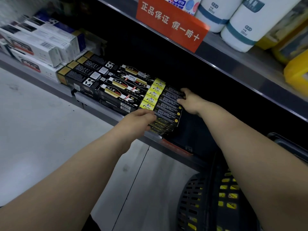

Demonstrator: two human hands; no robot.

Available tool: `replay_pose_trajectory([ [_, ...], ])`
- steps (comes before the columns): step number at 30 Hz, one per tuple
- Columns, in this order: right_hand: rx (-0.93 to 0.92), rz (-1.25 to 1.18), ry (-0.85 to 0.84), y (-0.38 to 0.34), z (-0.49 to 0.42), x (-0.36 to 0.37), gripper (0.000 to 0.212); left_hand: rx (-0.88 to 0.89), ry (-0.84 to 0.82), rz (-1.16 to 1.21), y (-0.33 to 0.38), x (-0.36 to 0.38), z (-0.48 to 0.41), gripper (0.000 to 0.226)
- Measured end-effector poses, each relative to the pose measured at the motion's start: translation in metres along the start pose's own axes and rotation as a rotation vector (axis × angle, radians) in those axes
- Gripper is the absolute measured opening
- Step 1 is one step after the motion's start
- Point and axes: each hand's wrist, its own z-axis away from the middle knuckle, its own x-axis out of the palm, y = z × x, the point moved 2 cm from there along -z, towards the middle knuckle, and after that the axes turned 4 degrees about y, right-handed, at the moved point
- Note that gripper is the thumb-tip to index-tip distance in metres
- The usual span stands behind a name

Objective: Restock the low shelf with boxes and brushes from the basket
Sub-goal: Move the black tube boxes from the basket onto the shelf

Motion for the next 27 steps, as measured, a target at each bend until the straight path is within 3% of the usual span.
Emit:
replay_pose_trajectory([
  [3,-0.001,0.047,0.031,-0.011,0.021,-0.021,0.054,0.031,-0.014,-0.003,0.011,0.006,0.008,0.017],
  [6,-0.099,-0.049,0.025,-0.017,0.069,-0.053,0.031,0.084,-0.034,-0.039,0.023,0.021,0.021,0.017],
  [11,-0.223,-0.217,0.141,0.028,0.184,-0.102,0.006,0.383,-0.142,-0.224,0.047,0.070,0.062,0.013],
  [16,-0.037,-0.384,0.194,0.140,0.273,-0.119,0.012,0.697,-0.361,-0.507,0.046,0.133,0.113,0.013],
  [22,0.316,-0.135,0.112,0.308,0.342,-0.100,0.009,0.893,-0.463,-0.796,0.022,0.195,0.148,0.021],
  [27,0.440,0.087,0.000,0.385,0.361,-0.066,0.050,0.871,-0.581,-0.848,-0.006,0.245,0.166,0.017],
])
